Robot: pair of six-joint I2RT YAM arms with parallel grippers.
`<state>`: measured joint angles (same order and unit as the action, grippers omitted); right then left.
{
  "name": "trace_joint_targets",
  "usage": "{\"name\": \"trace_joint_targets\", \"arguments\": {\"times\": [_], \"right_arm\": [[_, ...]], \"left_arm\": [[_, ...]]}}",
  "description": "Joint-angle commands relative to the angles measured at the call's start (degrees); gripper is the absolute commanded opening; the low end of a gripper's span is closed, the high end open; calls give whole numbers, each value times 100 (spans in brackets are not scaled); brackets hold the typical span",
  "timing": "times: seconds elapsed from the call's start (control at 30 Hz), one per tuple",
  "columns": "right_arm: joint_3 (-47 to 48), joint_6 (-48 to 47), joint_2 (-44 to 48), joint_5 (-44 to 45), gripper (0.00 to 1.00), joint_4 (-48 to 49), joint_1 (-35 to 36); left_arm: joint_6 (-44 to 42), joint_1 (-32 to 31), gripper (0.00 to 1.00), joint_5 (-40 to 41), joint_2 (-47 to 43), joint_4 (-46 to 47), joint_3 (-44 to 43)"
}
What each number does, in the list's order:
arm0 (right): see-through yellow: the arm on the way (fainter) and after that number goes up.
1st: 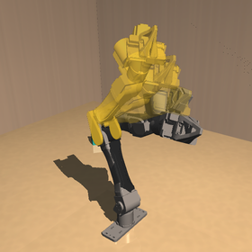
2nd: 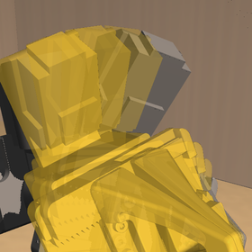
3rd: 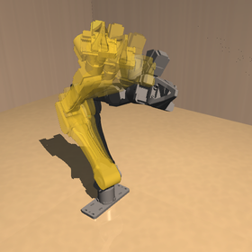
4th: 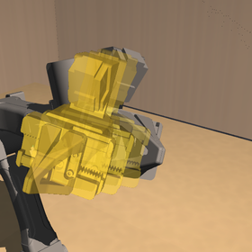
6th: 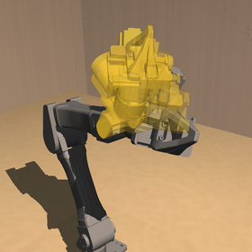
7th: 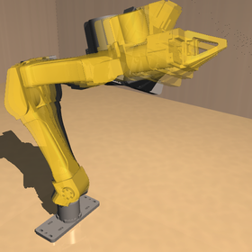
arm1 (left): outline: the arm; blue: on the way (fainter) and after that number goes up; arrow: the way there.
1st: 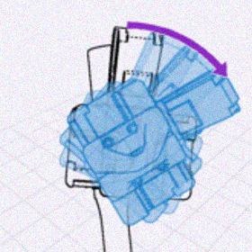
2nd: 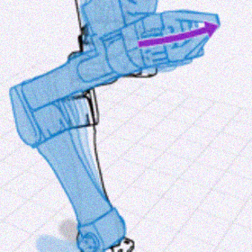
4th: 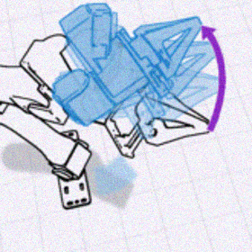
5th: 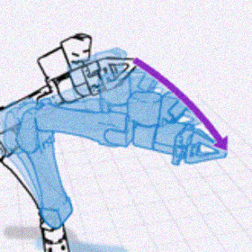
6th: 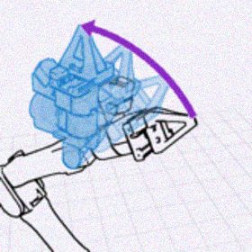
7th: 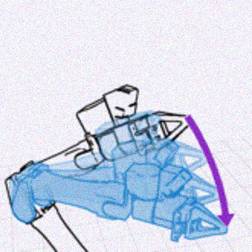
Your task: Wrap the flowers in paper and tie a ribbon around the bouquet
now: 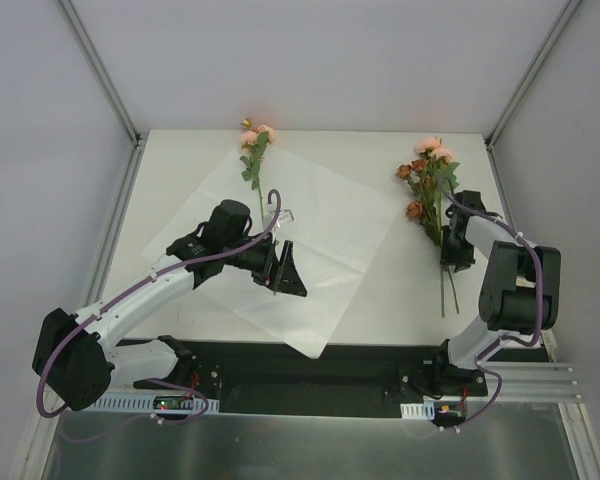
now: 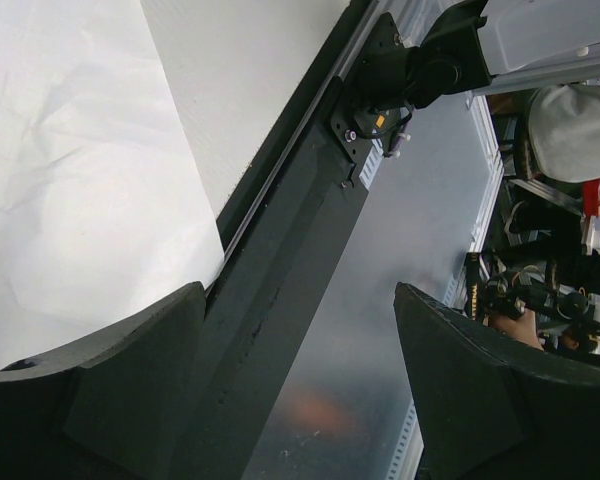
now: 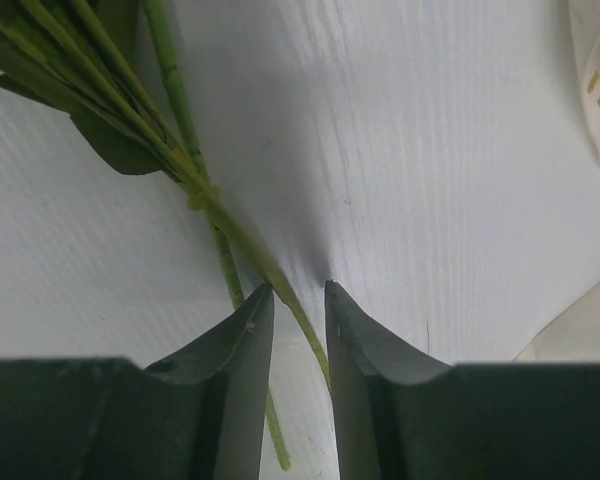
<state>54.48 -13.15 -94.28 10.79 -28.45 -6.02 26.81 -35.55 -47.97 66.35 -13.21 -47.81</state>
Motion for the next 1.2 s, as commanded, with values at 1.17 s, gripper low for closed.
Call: {"name": "trace_joint_targets", "arguments": {"times": [1.17], "right_arm": [[1118,1836,1836,-1675,0,486,2639]], "left_arm": [[852,2420,69,1808,-1624,-524,536]]}}
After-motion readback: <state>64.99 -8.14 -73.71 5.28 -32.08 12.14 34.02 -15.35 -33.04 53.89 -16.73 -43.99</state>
